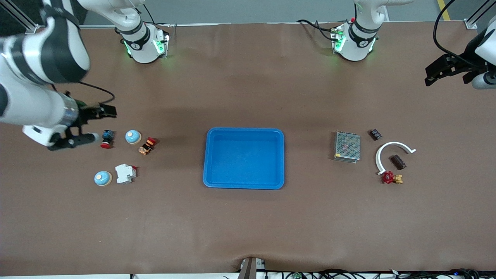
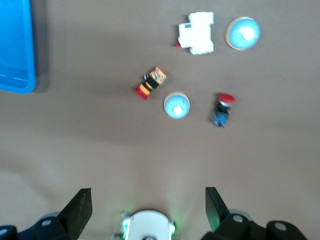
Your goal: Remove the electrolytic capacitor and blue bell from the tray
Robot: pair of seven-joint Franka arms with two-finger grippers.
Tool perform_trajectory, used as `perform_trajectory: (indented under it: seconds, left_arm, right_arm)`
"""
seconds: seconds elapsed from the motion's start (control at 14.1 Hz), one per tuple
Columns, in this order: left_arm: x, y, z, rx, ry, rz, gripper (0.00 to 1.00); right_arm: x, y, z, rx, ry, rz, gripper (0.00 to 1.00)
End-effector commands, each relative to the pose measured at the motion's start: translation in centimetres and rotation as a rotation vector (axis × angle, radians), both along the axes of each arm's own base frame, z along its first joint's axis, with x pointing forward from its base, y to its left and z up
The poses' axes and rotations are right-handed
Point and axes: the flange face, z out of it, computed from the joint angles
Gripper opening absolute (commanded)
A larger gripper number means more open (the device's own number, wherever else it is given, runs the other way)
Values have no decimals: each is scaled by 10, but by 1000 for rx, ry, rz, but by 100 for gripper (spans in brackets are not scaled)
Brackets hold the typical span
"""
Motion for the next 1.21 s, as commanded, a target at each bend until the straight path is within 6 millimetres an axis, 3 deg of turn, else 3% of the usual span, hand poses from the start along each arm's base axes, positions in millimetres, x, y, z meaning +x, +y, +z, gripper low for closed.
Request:
perform_trajectory:
  seconds: [0.0,0.07,0.14,0.28,0.43,0.64,1.14]
  left_arm:
    - [-1,3,12,-23,-12,-8,100]
    - [-1,2,11,-23,-11,-9,100]
    - [0,2,10,-23,-9,-9,100]
    - [0,3,10,-17,-10,-7,100]
    - [-1,1,11,-13,-11,-16,100]
    - [-3,-2,10,-18,-2,-19,100]
    - [-1,-8,7,-23,3,-31,100]
  right_arm:
    - [-13,-24,66,-16,-31,-60,100]
    - [-27,-39,96,-11,-90,-83,100]
    - [-37,-54,114,-9,-134,-109,100]
    - [-46,-91,125,4,-179,-182,100]
    - [-47,-104,120,17,-209,-211,100]
    - [-70,-105,98,21,-308,-217,100]
    - [-69,-104,97,5,-301,-208,100]
